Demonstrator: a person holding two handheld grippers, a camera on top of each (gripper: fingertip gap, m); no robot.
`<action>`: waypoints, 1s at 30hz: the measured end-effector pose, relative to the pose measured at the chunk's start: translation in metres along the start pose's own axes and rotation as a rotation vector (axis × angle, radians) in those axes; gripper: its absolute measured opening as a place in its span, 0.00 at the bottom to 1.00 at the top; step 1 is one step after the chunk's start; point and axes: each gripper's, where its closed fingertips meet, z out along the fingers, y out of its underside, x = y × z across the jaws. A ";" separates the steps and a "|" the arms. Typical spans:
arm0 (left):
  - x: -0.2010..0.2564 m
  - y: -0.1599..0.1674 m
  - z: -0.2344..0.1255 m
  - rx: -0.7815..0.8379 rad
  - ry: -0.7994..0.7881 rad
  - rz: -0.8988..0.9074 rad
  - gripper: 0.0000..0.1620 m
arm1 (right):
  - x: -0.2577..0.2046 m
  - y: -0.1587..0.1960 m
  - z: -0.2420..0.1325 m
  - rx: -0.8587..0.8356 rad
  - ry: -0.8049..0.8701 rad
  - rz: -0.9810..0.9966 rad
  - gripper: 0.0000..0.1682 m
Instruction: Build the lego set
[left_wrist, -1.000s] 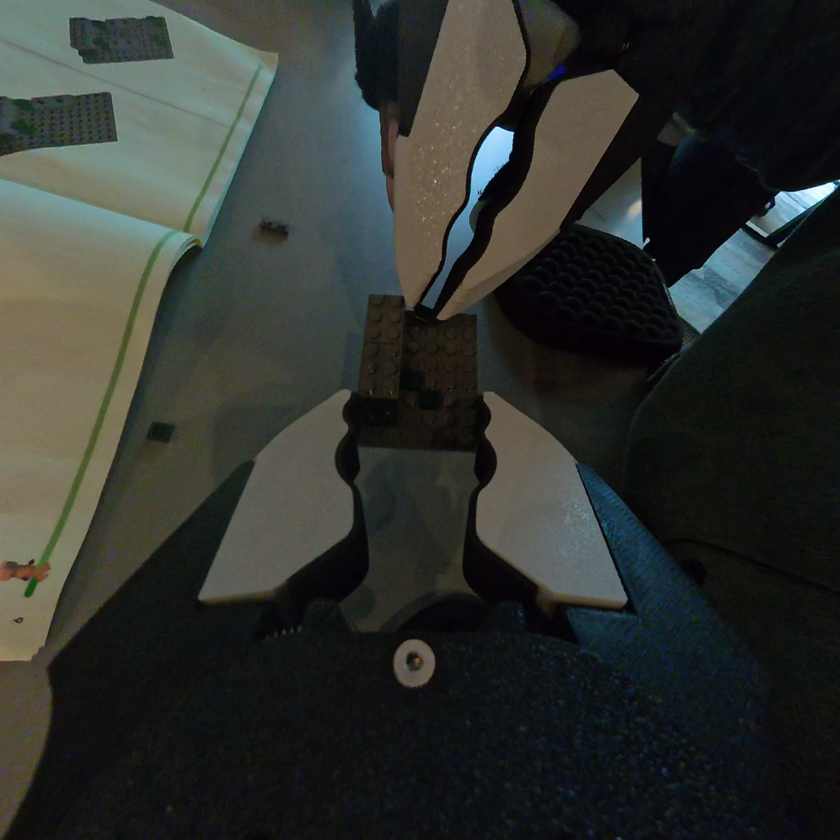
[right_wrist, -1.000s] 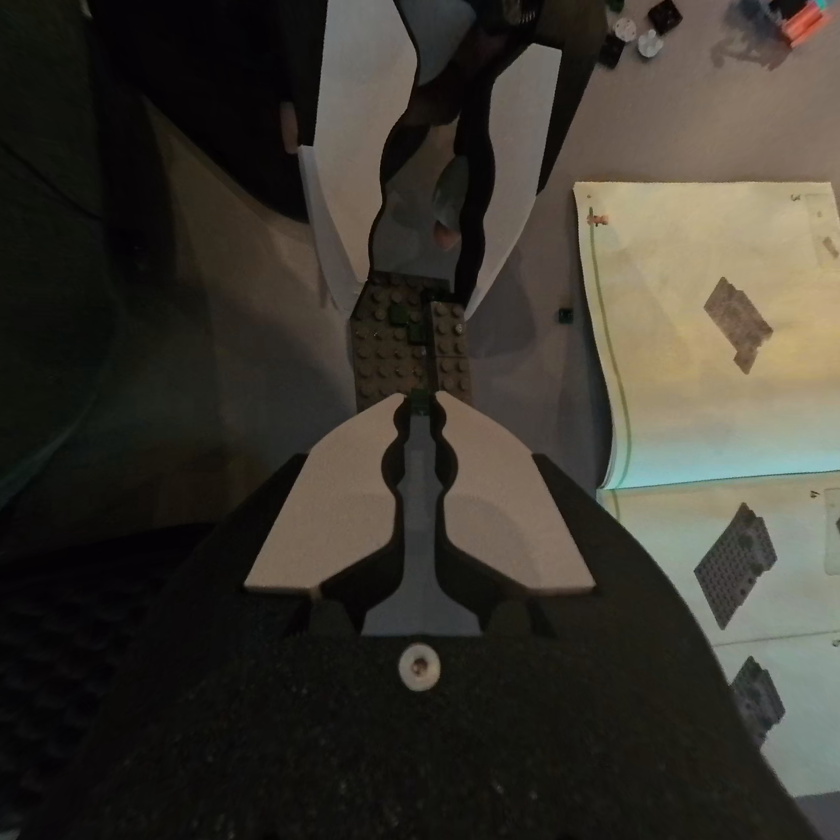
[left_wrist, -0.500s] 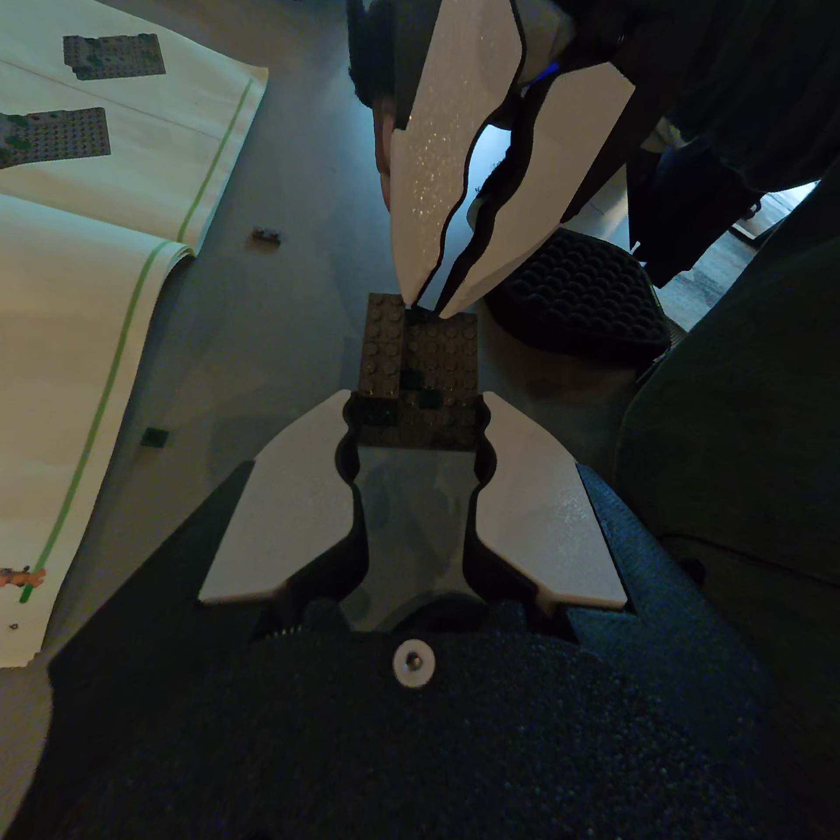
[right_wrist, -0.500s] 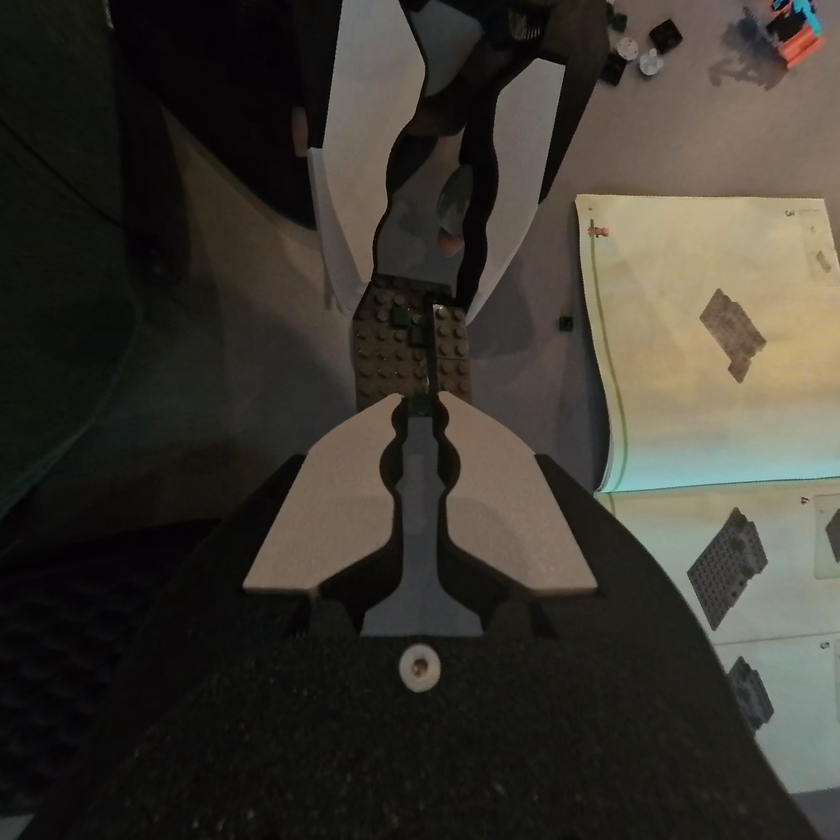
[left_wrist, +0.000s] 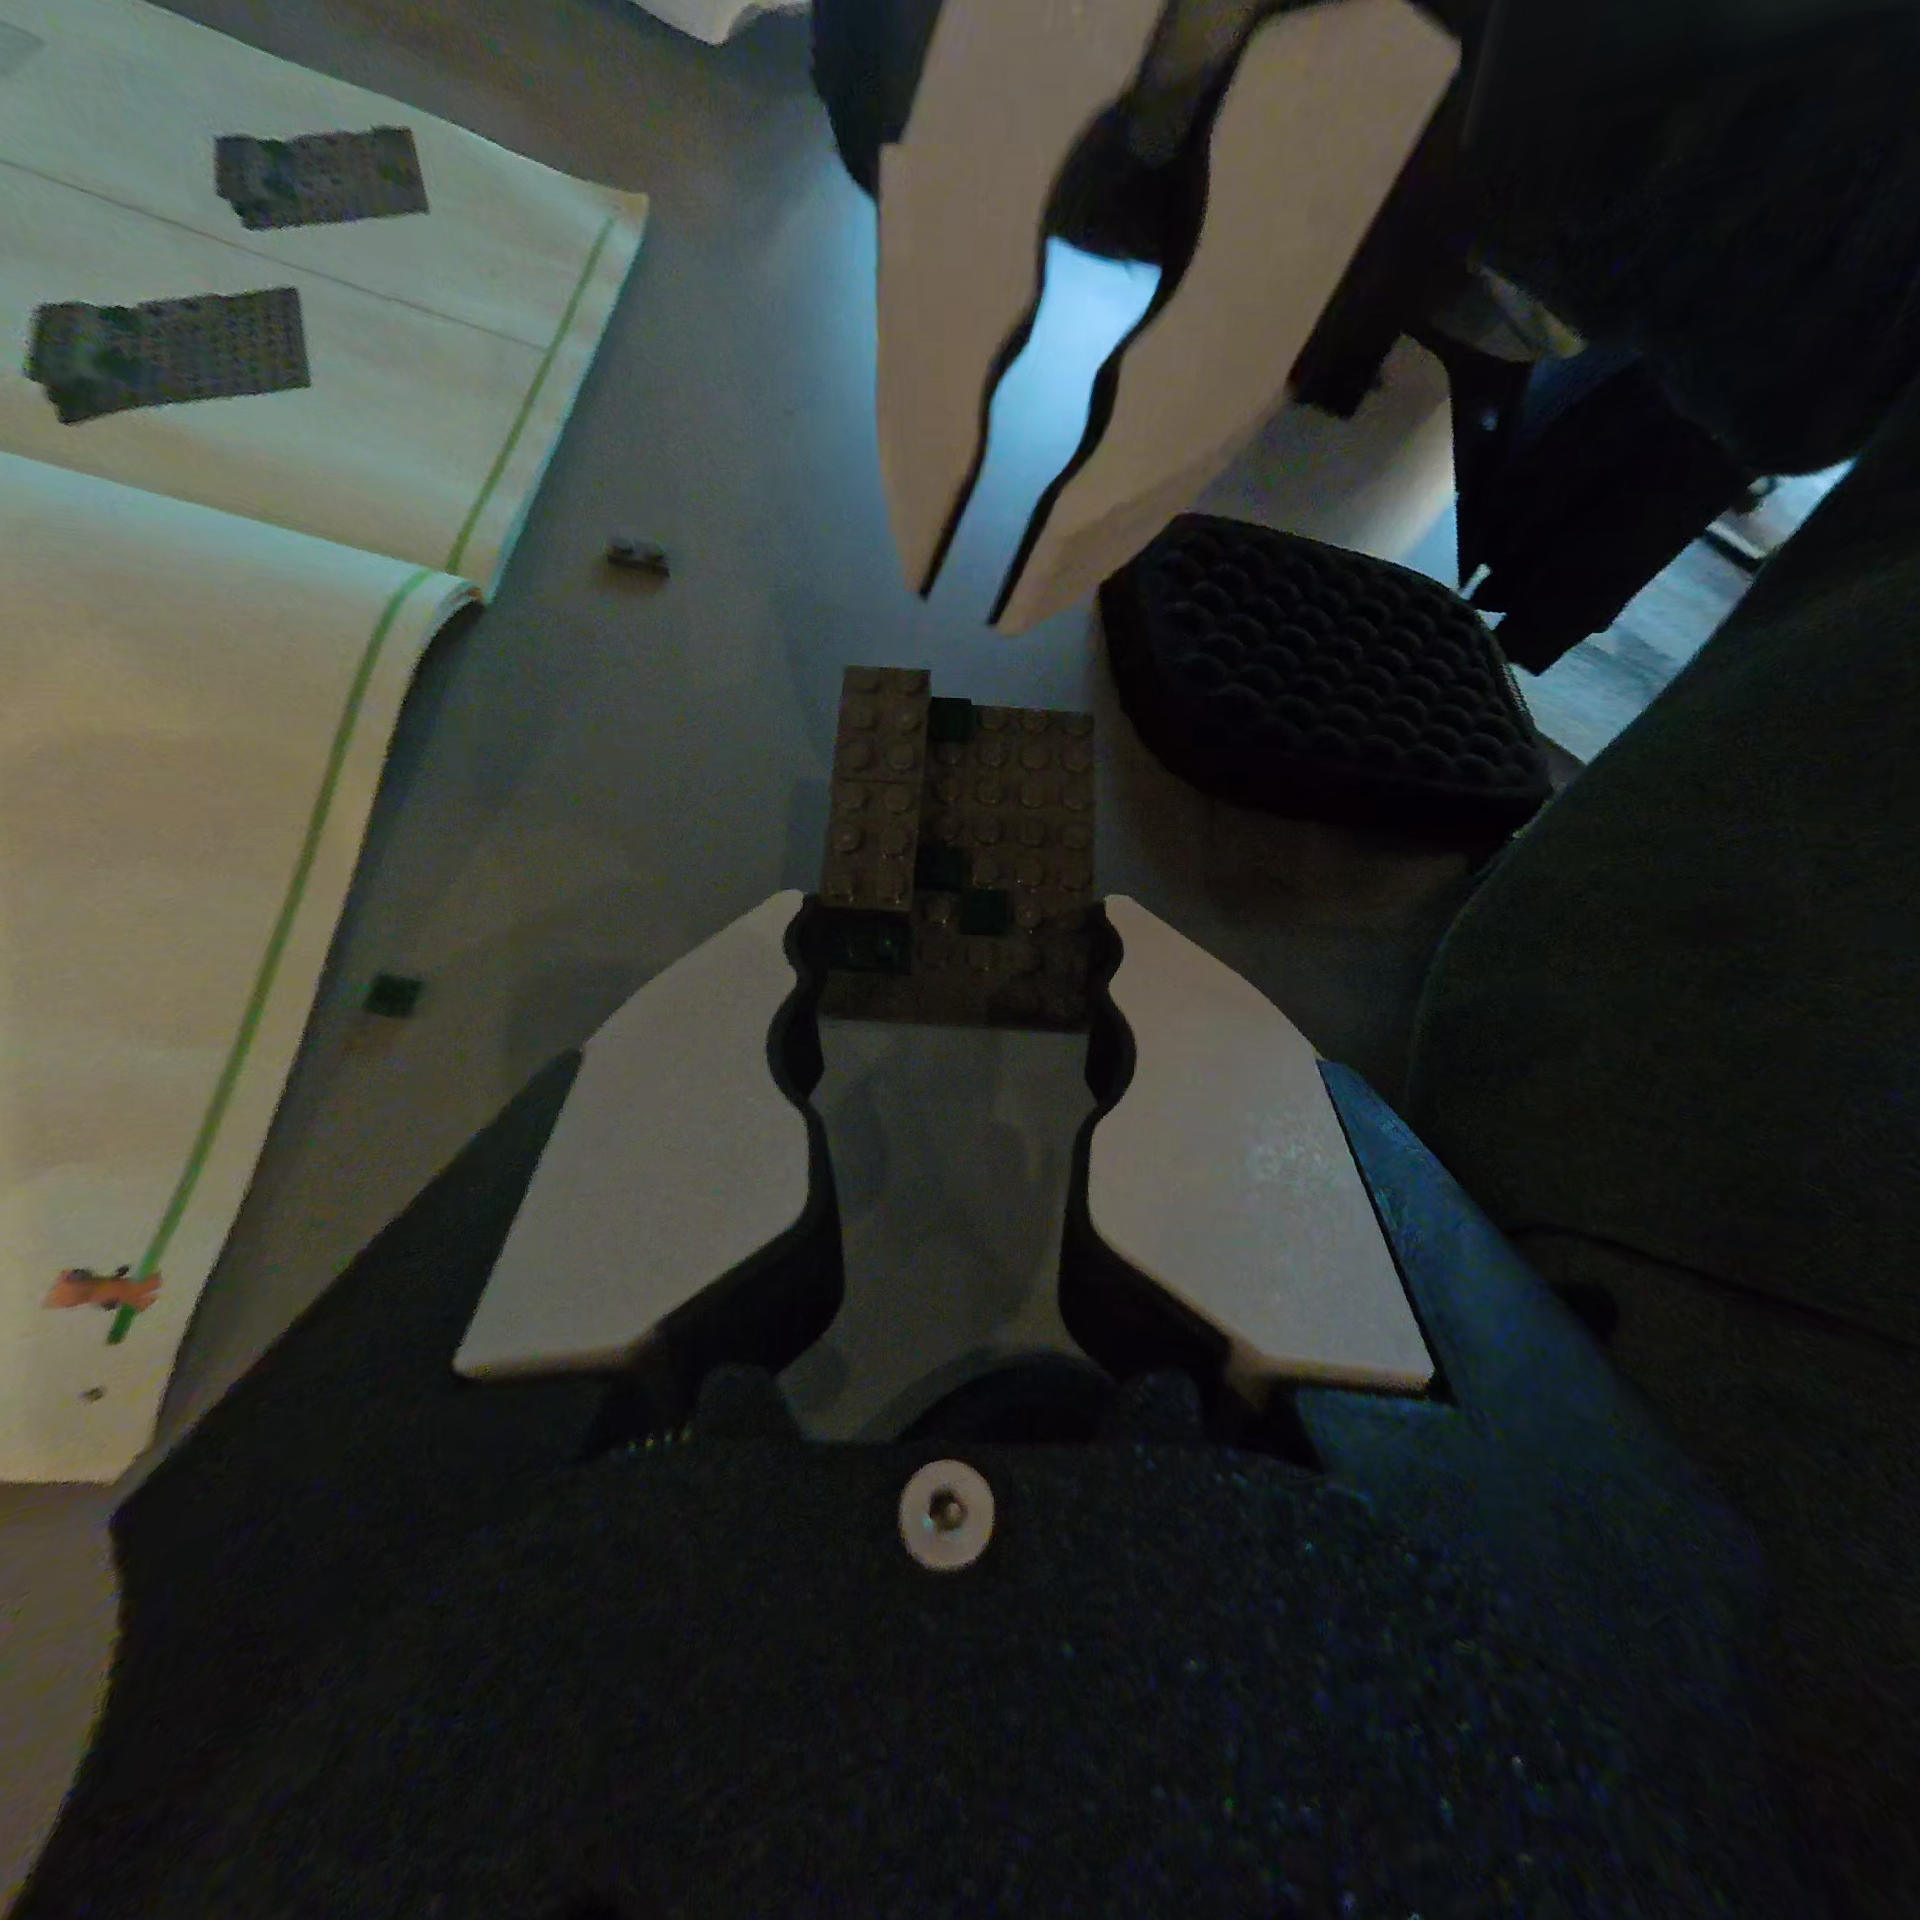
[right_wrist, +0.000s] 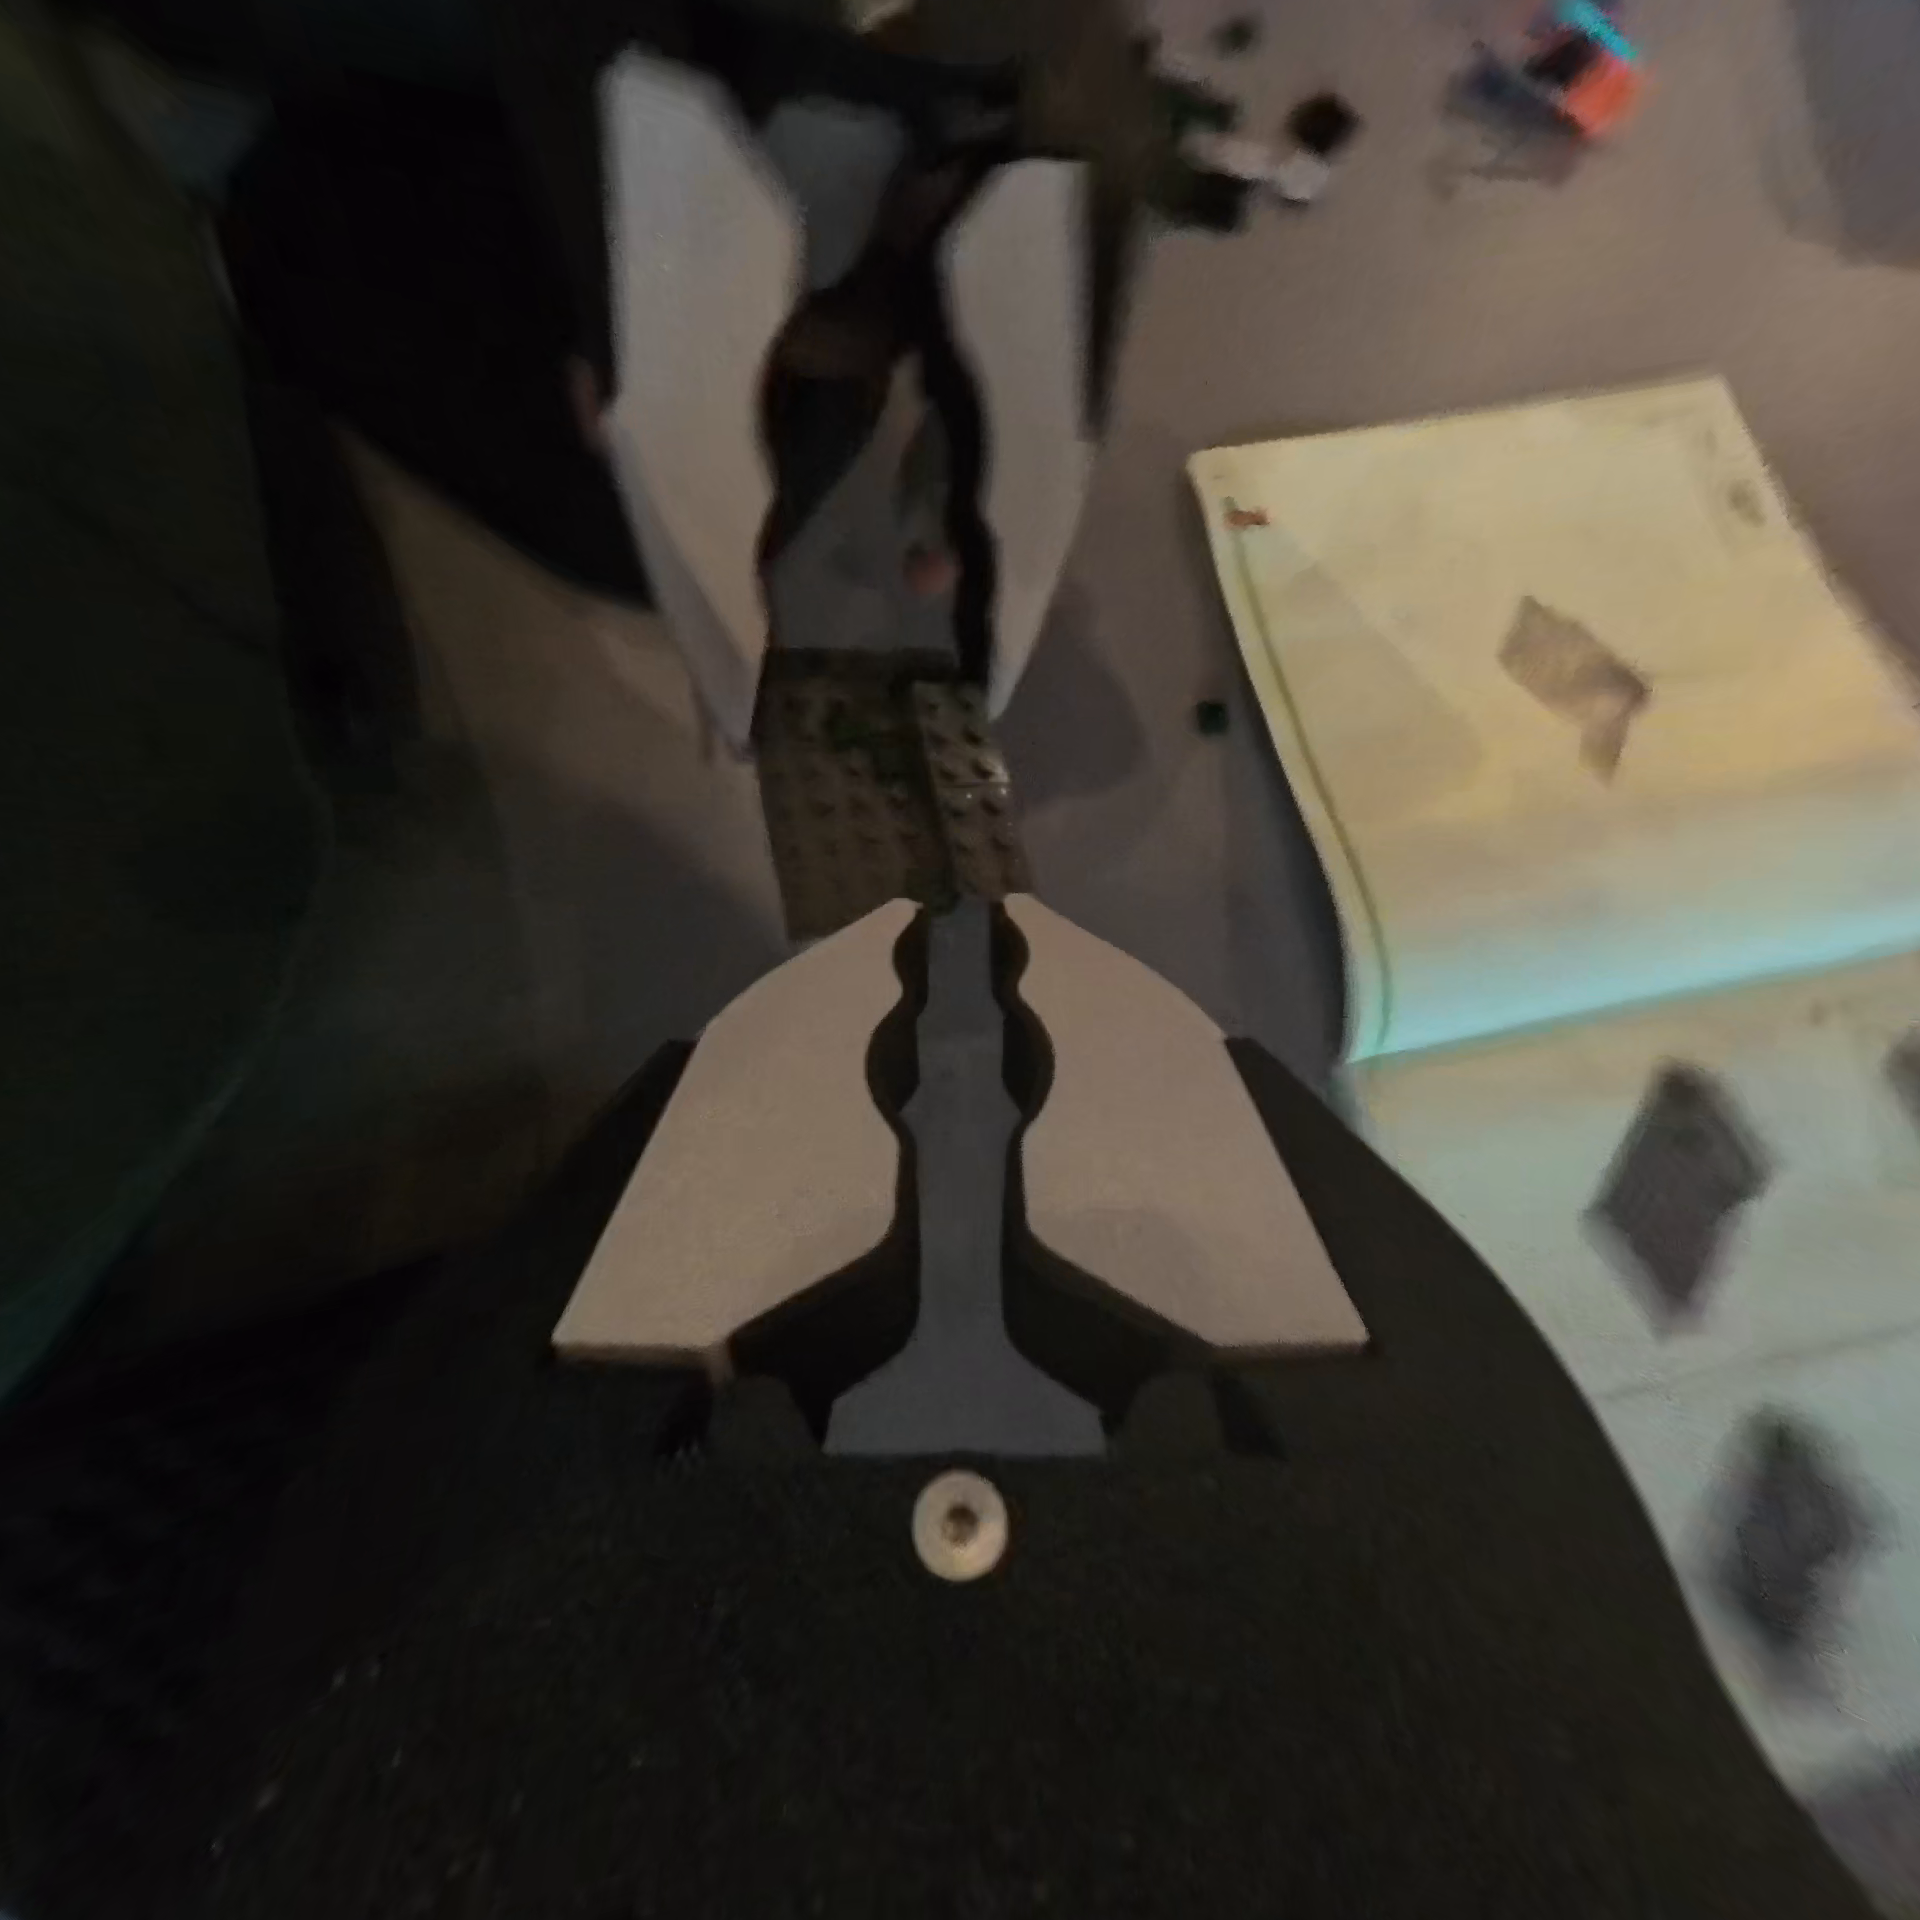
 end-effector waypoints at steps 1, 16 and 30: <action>-0.001 0.000 -0.001 0.001 -0.010 0.004 0.30 | 0.000 0.000 -0.002 0.059 -0.034 0.124 0.08; 0.008 -0.008 0.003 -0.011 -0.032 0.076 0.30 | -0.012 0.010 -0.001 0.558 -0.407 1.151 0.17; 0.005 -0.009 0.001 -0.023 -0.060 0.101 0.30 | -0.008 0.003 0.009 0.555 -0.435 1.263 0.07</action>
